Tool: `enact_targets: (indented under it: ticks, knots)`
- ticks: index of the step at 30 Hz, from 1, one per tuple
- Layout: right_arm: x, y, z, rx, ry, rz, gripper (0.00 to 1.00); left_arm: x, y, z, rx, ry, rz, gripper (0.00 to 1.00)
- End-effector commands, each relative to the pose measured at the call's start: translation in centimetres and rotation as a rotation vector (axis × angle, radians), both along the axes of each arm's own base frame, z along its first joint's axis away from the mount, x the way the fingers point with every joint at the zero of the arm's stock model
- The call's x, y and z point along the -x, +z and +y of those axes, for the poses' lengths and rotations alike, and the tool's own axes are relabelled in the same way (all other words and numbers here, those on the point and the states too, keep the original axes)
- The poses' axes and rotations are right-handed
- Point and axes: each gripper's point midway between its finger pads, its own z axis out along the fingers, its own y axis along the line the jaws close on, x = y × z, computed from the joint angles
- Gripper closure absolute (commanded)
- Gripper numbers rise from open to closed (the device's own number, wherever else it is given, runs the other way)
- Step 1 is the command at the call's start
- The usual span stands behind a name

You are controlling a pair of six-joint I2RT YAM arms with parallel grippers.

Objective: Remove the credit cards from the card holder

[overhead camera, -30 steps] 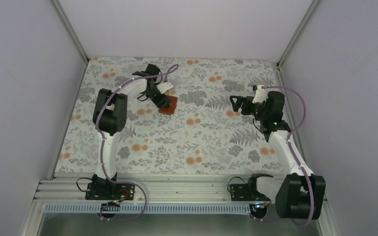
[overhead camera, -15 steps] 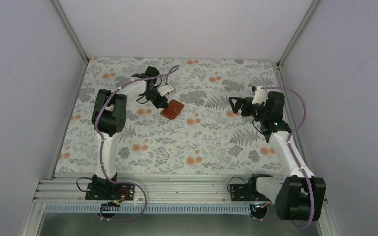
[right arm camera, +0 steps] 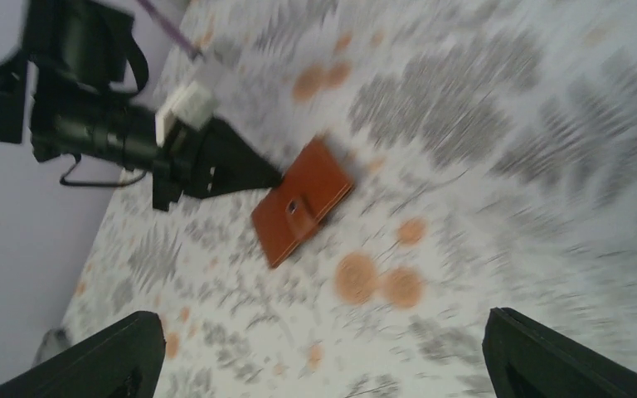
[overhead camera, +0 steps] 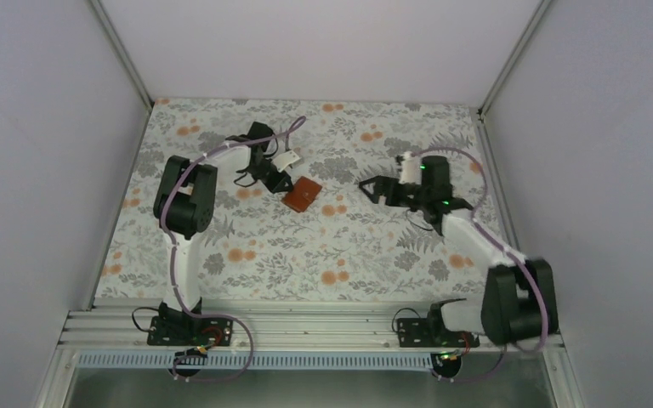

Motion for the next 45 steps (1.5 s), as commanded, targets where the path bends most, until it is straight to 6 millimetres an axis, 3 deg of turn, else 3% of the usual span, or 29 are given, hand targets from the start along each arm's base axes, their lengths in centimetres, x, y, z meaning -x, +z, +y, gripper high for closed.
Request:
enact_targets:
  ticks: [1,9,12,16,20,25,31,38,42,44,45]
  knots:
    - [0.0,-2.6,5.6,-0.077,0.129,0.181,0.05,5.1,-3.8,0.5,-0.048,-0.013,0.174,0.98]
    - [-1.4,-9.8,8.9,-0.115,0.261,0.447,0.29,7.8,-3.9,-1.0,-0.004,-0.074,0.221,0.98]
    - [-1.1,-12.0,9.7,-0.110,0.298,0.513,0.33,8.8,-3.8,-1.7,0.024,-0.095,0.251,0.98]
    - [-0.8,-13.6,10.5,-0.121,0.338,0.561,0.33,9.8,-3.7,-2.1,0.038,-0.120,0.270,0.98]
    - [-0.6,-14.7,11.2,-0.132,0.368,0.602,0.42,10.3,-3.4,-2.6,0.051,-0.133,0.276,0.98]
    - [1.0,-14.7,12.5,-0.135,0.438,0.614,0.46,10.4,-3.1,-2.8,0.062,-0.135,0.274,0.98]
    - [1.6,-14.1,13.1,-0.108,0.450,0.595,0.60,10.4,-3.1,-3.0,0.066,-0.134,0.278,0.98]
    - [1.5,-12.7,13.0,-0.096,0.469,0.550,0.95,10.5,-2.6,-3.1,0.078,-0.142,0.270,0.98]
    - [2.0,-11.2,12.9,-0.087,0.512,0.498,0.96,10.4,-1.0,-3.1,0.105,-0.174,0.244,0.97]
    - [2.1,-9.9,12.9,-0.083,0.535,0.449,0.96,10.1,0.5,-2.9,0.136,-0.191,0.211,0.88]
    - [2.2,-9.5,12.9,-0.082,0.543,0.435,0.96,9.9,1.3,-2.8,0.151,-0.196,0.193,0.75]
